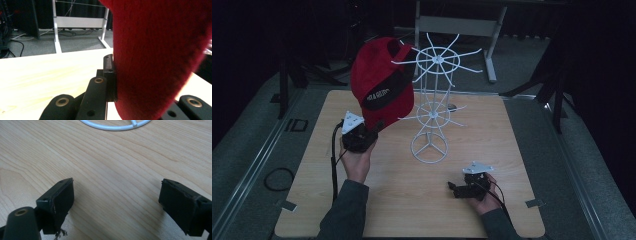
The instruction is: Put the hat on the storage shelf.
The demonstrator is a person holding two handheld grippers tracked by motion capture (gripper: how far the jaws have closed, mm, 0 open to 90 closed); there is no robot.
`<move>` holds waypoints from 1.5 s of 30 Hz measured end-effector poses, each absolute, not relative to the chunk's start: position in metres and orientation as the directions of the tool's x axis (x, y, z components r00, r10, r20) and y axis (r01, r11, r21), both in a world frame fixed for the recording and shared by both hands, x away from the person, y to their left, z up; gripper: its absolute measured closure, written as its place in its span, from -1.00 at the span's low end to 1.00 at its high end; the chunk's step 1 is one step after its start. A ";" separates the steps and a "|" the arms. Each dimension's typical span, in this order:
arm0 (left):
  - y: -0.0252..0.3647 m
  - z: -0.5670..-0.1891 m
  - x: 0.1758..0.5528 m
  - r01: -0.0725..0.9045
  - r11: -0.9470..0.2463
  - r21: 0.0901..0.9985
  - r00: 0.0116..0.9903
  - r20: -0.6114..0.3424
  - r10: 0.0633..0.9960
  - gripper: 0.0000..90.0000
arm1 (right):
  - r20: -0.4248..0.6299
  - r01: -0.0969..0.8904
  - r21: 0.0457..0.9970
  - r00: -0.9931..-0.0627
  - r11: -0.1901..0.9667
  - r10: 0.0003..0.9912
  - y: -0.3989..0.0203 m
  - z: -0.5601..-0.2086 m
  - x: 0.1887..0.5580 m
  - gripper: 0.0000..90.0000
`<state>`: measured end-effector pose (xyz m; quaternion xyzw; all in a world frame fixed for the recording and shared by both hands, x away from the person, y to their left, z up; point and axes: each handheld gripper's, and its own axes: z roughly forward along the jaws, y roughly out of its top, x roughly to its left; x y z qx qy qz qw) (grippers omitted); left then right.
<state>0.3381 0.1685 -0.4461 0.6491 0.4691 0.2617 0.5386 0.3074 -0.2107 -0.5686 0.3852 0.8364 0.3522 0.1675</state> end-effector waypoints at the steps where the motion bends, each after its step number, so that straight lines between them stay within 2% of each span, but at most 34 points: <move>1: 0.168 -0.447 0.338 0.329 0.019 0.944 0.424 -0.166 0.891 0.89 | -0.009 0.526 0.718 -0.647 0.455 0.762 -0.211 -0.569 0.307 -0.72; 35: 0.164 -0.465 0.339 0.360 -0.014 0.933 0.437 -0.155 0.886 0.87 | -0.014 0.523 0.718 -0.650 0.460 0.760 -0.211 -0.569 0.308 -0.72; 39: 0.164 -0.467 0.339 0.361 -0.019 0.932 0.436 -0.151 0.887 0.77 | -0.013 0.523 0.718 -0.649 0.459 0.761 -0.211 -0.569 0.308 -0.72; 45: 0.168 -0.470 0.340 0.372 0.003 0.928 0.426 -0.174 0.888 0.43 | -0.009 0.528 0.716 -0.647 0.456 0.763 -0.211 -0.569 0.307 -0.72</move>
